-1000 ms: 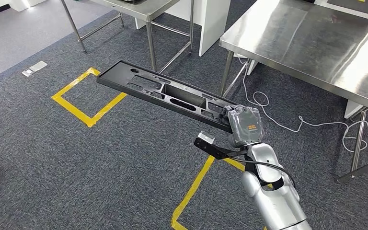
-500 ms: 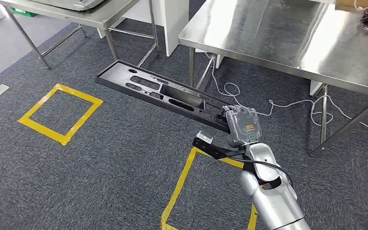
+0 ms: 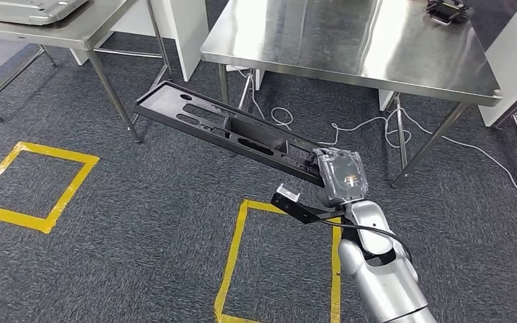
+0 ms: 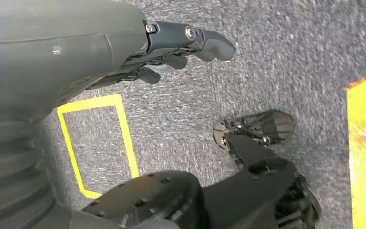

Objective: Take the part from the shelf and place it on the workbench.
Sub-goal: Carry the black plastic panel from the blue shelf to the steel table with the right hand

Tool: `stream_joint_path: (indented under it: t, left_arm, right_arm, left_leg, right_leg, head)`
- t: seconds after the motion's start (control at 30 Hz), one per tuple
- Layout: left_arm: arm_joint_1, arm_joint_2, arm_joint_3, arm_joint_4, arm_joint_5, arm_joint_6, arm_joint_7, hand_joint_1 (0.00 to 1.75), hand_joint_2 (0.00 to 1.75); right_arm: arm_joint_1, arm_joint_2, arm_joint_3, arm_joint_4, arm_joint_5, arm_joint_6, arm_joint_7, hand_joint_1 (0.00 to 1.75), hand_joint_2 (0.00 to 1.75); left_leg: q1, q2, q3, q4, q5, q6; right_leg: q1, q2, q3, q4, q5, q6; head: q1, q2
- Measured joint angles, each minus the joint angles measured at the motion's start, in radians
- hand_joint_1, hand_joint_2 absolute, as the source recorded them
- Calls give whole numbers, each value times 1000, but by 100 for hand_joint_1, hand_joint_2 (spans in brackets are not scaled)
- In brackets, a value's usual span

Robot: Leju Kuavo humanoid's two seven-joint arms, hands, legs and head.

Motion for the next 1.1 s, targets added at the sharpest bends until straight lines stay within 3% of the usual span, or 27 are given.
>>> stream_joint_path:
  t: [0.07, 0.13, 0.17, 0.23, 0.3, 0.37, 0.43, 0.47, 0.5, 0.57, 0.63, 0.73, 0.8, 0.87, 0.93, 0.97, 1.0, 1.03, 1.1]
  left_arm:
    - [-1, 0, 3, 0, 0, -3, -1, 0, 175]
    - [-1, 0, 6, 0, 1, -4, -5, 0, 175]
    - [-1, 1, 7, 0, 2, -4, -6, 0, 175]
    - [-2, 1, 9, 0, 2, -4, -7, 0, 175]
    - [-3, 1, 11, -1, 2, -4, -9, 0, 175]
    - [0, 1, 12, 0, 3, -5, -10, 0, 175]
    - [4, 1, 14, 0, 3, -6, -11, 0, 175]
    - [6, 1, 15, 0, 4, -6, -12, 0, 175]
    - [7, 1, 16, 1, 4, -6, -14, 0, 175]
    - [6, 2, 18, 1, 3, -9, -19, 0, 175]
    - [4, 3, 18, 1, 1, -16, -24, 0, 175]
    - [4, 4, 19, 0, -3, -26, -28, 0, 175]
    - [4, 3, 19, 0, -6, -27, -31, 0, 175]
    - [3, 2, 19, 0, -8, -27, -33, 0, 175]
    - [4, 3, 19, 0, -8, -27, -33, 0, 175]
    - [4, 2, 19, 0, -8, -27, -33, 0, 175]
    - [5, 2, 19, 1, -8, -27, -33, 0, 175]
    - [5, 1, 19, 1, -8, -27, -32, 0, 175]
    - [5, 1, 19, 0, -8, -27, -30, 0, 175]
  right_arm:
    - [-1, 0, 0, 3, -1, 0, -1, 161, 175]
    - [-4, 2, 0, 4, -2, 0, -3, 161, 175]
    - [-5, 3, 1, 5, -2, 0, -3, 161, 175]
    - [-7, 2, 1, 6, -4, 0, -4, 161, 175]
    - [-9, 2, 0, 8, -5, 0, -4, 161, 175]
    - [-11, 6, 0, 9, -5, 0, -4, 161, 175]
    - [-11, 9, 1, 14, -5, -1, -4, 161, 175]
    - [-11, 10, 2, 16, -3, -1, -4, 161, 175]
    - [-11, 10, 2, 18, 0, -3, -4, 161, 175]
    - [-11, 10, 2, 20, 10, -11, -4, 161, 175]
    - [-11, 10, 3, 20, 19, -20, -4, 161, 175]
    - [-12, 9, 5, 20, 27, -25, -2, 161, 175]
    - [-14, 8, 7, 21, 28, -28, -1, 161, 175]
    - [-17, 8, 10, 21, 29, -30, -1, 161, 175]
    - [-17, 7, 12, 23, 29, -31, -1, 161, 175]
    - [-15, 6, 13, 24, 29, -31, -1, 161, 175]
    - [-14, 5, 14, 26, 30, -31, 0, 161, 175]
    - [-13, 4, 14, 27, 31, -31, 0, 161, 175]
    - [-13, 2, 15, 28, 33, -31, 2, 161, 175]
  left_leg:
    - [-2, 23, 3, 1, -3, -6]
    - [-9, 42, 6, 2, -7, -15]
    - [-12, 51, 8, 2, -8, -20]
    - [-9, 67, 12, 0, -10, -32]
    - [-1, 27, 1, 35, -40, -43]
    - [3, -39, -48, 151, -109, -49]
    - [3, -61, -116, 288, -160, -49]
    - [3, -63, -134, 318, -159, -48]
    - [3, -64, -131, 302, -137, -45]
    - [2, -68, -74, 171, -59, -36]
    - [0, -76, -21, 49, -13, -27]
    - [-6, -78, -11, 16, -6, -17]
    - [-5, -72, -8, 9, 0, -6]
    - [-2, -65, -6, 4, 4, 2]
    - [-2, -60, -6, 5, 2, 5]
    - [-2, -57, -6, 5, 1, 4]
    - [-1, -55, -5, 5, -1, 3]
    - [1, -54, -3, 6, -4, 0]
    - [5, -52, 3, 6, -10, -11]
  right_leg:
    - [-1, -43, 89, -153, 46, 10]
    - [3, -78, 138, -242, 69, 3]
    - [7, -79, 141, -250, 71, -4]
    - [4, -54, 138, -251, 76, -16]
    - [-4, -29, 138, -254, 81, -32]
    - [-8, -7, 138, -255, 85, -45]
    - [-2, 15, 138, -255, 87, -51]
    - [0, 25, 138, -255, 88, -52]
    - [1, 34, 138, -254, 87, -52]
    - [3, 47, 140, -253, 87, -51]
    - [10, 55, 137, -250, 86, -48]
    - [14, 58, 129, -250, 88, -36]
    - [13, 47, 116, -231, 78, -26]
    - [11, 25, 69, -143, 39, -26]
    - [6, 14, -2, -9, -10, -28]
    - [3, 12, -27, 37, -20, -25]
    - [1, 11, -33, 46, -15, -18]
    - [-3, 9, -19, 15, 4, -9]
    - [-11, -3, 47, -121, 55, 10]
  head:
    - [1, 0]
    - [-1, 0]
    - [-3, 0]
    - [-5, 0]
    - [-8, 0]
    - [-12, 0]
    - [-14, 0]
    - [-14, 0]
    - [-14, 0]
    - [-14, 0]
    - [-13, 0]
    - [-13, 0]
    - [-12, 0]
    - [-7, 0]
    - [-4, 0]
    - [-4, 0]
    - [-3, 0]
    - [-3, 0]
    - [-2, 0]
